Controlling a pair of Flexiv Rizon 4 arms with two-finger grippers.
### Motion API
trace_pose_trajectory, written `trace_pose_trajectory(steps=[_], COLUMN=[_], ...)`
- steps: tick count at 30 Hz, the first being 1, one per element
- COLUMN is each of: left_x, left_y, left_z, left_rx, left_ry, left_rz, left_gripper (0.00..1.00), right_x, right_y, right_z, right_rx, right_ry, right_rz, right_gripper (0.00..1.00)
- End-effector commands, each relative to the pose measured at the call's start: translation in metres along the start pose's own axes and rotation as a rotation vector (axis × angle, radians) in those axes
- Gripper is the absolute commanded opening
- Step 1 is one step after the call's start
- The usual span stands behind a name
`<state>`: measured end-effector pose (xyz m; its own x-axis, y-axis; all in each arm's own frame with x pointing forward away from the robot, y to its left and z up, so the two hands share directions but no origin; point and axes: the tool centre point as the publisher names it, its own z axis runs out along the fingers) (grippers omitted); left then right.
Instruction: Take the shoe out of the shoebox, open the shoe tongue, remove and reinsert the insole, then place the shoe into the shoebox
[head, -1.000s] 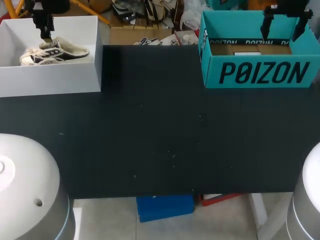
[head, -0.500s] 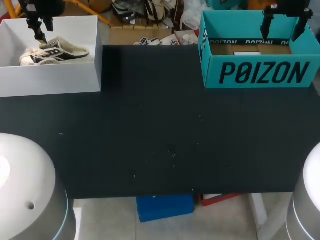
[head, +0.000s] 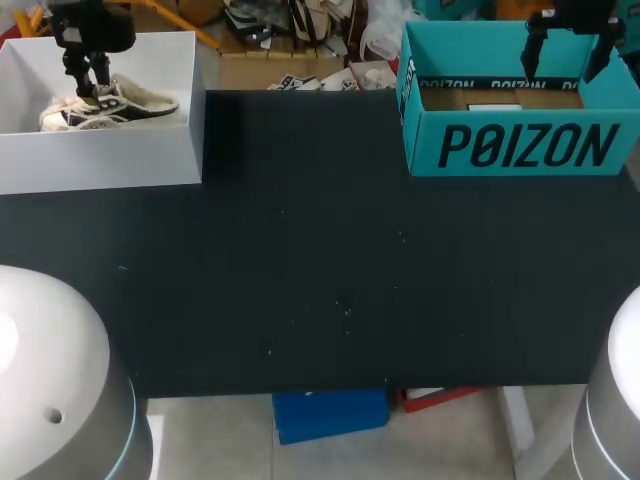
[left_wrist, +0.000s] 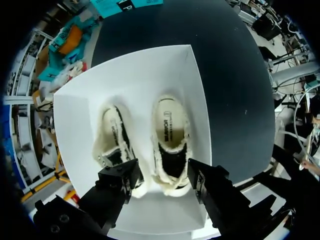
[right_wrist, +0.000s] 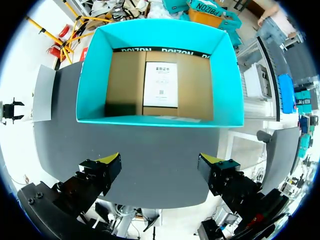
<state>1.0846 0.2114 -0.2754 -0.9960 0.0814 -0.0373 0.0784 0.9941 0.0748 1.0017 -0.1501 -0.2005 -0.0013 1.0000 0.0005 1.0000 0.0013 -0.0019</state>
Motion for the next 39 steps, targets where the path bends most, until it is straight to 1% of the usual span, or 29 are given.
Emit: trace_pose_trajectory(steps=[1, 4, 6, 11, 13, 15, 20, 24, 28, 35, 39], left_x=[0.003, 0.003, 0.003, 0.001, 0.0, -0.002, -0.012, -0.021, -0.026, -0.029, -0.03], left_y=[0.005, 0.011, 0.015, 0.025, 0.028, 0.031, 0.035, 0.034, 0.028, 0.017, 0.015], left_z=[0.012, 0.022, 0.027, 0.047, 0.054, 0.061, 0.075, 0.086, 0.095, 0.11, 0.115], left_rx=[-0.011, -0.016, -0.019, -0.029, -0.029, -0.031, -0.033, -0.038, -0.038, -0.036, -0.033], left_ry=[0.001, 0.008, 0.008, 0.019, 0.022, 0.023, 0.021, 0.014, 0.014, 0.026, 0.032], left_rz=[-0.007, -0.034, -0.043, -0.065, -0.071, -0.077, -0.085, -0.083, -0.078, -0.063, -0.063], left_gripper=[0.62, 0.66, 0.67, 0.63, 0.56, 0.53, 0.5, 0.49, 0.49, 0.47, 0.44], right_x=[0.0, 0.0, 0.0, 0.0, 0.0, 0.0, 0.0, 0.0, 0.0, 0.0, 0.0], right_y=[0.0, 0.0, 0.0, 0.0, 0.0, 0.0, 0.0, 0.0, 0.0, 0.0, 0.0], right_z=[0.0, 0.0, 0.0, 0.0, 0.0, 0.0, 0.0, 0.0, 0.0, 0.0, 0.0], right_rx=[0.001, 0.001, 0.001, 0.001, 0.001, 0.001, 0.001, 0.001, 0.001, 0.001, 0.001], right_ry=[0.0, 0.0, 0.0, 0.0, 0.0, 0.0, 0.0, 0.0, 0.0, 0.0, 0.0], right_rz=[0.001, 0.001, 0.001, 0.001, 0.001, 0.001, 0.001, 0.001, 0.001, 0.001, 0.001], right_gripper=[1.0, 1.0, 1.0, 1.0, 1.0, 1.0, 1.0, 1.0, 1.0, 1.0, 1.0])
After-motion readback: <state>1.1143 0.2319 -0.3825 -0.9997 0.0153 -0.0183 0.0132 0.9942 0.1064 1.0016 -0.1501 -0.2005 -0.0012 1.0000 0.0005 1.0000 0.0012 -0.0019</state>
